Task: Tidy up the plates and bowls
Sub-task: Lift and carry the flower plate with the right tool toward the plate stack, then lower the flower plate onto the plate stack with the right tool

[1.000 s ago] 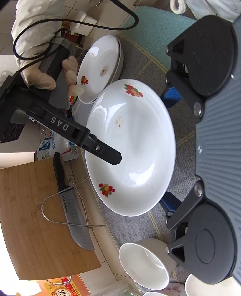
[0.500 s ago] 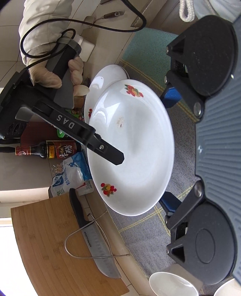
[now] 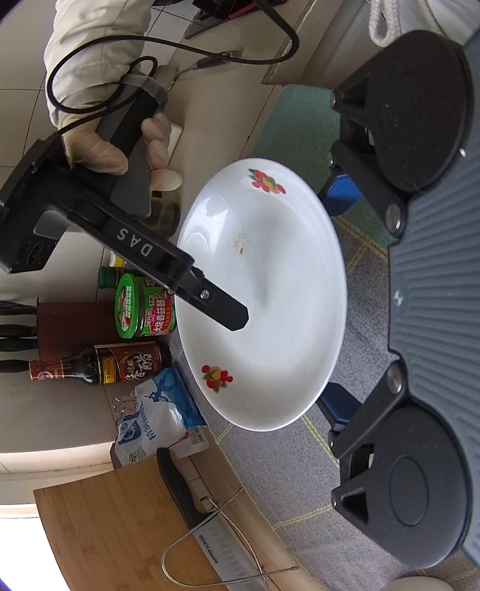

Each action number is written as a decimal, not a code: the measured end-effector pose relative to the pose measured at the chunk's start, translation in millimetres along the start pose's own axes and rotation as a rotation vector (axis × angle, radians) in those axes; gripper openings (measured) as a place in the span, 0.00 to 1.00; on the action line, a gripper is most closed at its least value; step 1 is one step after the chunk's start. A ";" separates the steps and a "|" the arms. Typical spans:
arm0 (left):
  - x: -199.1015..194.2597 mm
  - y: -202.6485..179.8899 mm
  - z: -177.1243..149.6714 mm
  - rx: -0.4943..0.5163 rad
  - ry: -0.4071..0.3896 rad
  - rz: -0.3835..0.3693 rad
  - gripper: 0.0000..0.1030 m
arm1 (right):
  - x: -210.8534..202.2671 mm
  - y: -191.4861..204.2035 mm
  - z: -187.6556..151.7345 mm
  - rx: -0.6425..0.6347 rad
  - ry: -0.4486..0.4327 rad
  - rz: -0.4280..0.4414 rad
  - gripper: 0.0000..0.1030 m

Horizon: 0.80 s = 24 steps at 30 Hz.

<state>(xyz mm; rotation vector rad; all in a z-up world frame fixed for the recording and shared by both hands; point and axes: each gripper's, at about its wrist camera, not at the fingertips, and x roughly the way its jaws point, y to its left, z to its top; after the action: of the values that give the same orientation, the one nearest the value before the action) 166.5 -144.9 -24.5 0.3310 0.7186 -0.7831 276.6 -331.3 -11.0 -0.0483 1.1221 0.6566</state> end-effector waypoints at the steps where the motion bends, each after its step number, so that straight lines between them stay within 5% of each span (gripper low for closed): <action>1: 2.2 -1.6 1.0 0.002 0.003 -0.003 0.94 | -0.7 -3.0 -1.8 0.004 0.000 -0.001 0.91; 24: 36.4 -17.7 19.3 0.056 0.037 -0.012 0.94 | -0.5 -45.2 -23.0 0.068 -0.025 -0.011 0.91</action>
<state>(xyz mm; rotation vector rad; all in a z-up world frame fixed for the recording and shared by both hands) 180.2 -186.0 -36.1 0.3931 0.7346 -0.8109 280.7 -376.5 -33.8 0.0120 1.1182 0.6078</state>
